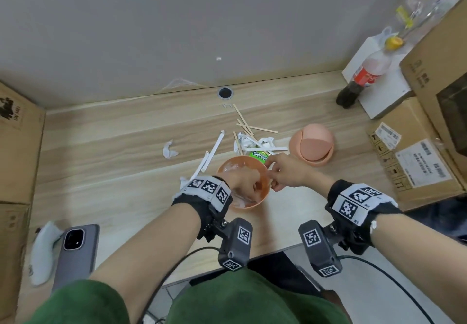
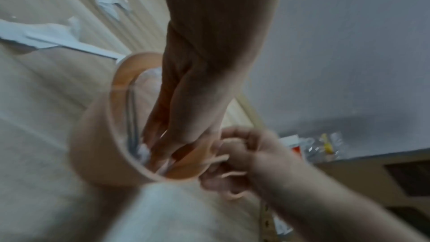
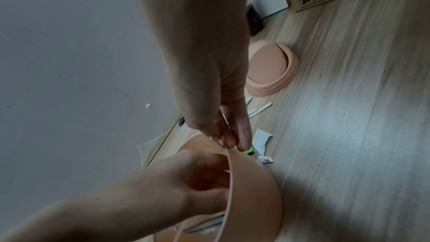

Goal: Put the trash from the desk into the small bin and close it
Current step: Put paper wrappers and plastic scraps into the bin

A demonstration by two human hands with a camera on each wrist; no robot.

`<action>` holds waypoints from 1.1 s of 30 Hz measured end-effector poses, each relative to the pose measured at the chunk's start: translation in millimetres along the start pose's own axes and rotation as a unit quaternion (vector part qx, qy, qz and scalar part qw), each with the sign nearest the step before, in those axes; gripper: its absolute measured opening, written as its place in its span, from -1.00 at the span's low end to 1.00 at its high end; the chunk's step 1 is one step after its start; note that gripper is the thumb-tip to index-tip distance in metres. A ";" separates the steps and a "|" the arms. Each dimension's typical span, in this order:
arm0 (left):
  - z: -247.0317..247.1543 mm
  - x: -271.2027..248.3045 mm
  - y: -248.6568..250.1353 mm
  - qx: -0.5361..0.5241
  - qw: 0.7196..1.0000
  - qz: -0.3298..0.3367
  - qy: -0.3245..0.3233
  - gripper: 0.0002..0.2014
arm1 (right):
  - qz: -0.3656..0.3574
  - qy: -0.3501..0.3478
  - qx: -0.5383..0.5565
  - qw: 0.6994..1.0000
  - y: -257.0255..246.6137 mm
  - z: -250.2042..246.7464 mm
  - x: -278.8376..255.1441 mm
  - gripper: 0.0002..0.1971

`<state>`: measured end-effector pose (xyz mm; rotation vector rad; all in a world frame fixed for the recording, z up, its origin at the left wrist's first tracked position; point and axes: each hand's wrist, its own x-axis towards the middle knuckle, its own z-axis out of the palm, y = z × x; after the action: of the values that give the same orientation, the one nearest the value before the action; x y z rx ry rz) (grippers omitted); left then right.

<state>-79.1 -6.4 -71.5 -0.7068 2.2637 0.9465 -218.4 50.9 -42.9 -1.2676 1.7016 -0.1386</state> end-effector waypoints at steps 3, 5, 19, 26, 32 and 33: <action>-25.6 -20.1 -3.3 -0.006 0.998 0.029 -0.054 -0.52 | 0.002 -0.011 -0.001 1.000 -0.9 -3.2 -1.5 -0.90; -39.0 -33.6 -8.4 -0.075 0.995 0.046 -0.050 -0.54 | 0.002 -0.018 -0.006 1.000 -0.5 -3.7 -1.8 -0.90; -16.0 -58.0 -24.2 -0.010 0.997 -0.066 0.024 -0.82 | 0.008 -0.019 0.013 1.000 2.6 -2.7 2.6 -0.95; -45.5 -53.3 -18.4 -0.121 0.989 -0.031 0.082 -0.96 | 0.009 -0.011 0.023 1.000 9.8 -0.6 4.6 -0.91; -48.4 -37.8 -15.2 -0.105 0.991 -0.014 0.081 -0.92 | 0.005 -0.011 0.020 1.000 12.4 -0.5 6.0 -0.89; -46.2 -34.8 -16.8 -0.104 0.991 -0.013 0.077 -0.90 | 0.006 -0.012 0.021 1.000 12.5 -0.8 5.7 -0.88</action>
<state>-58.1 -43.1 -28.6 -0.9269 2.3026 1.1636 -227.4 51.7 -53.3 -1.2234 1.6764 -0.1508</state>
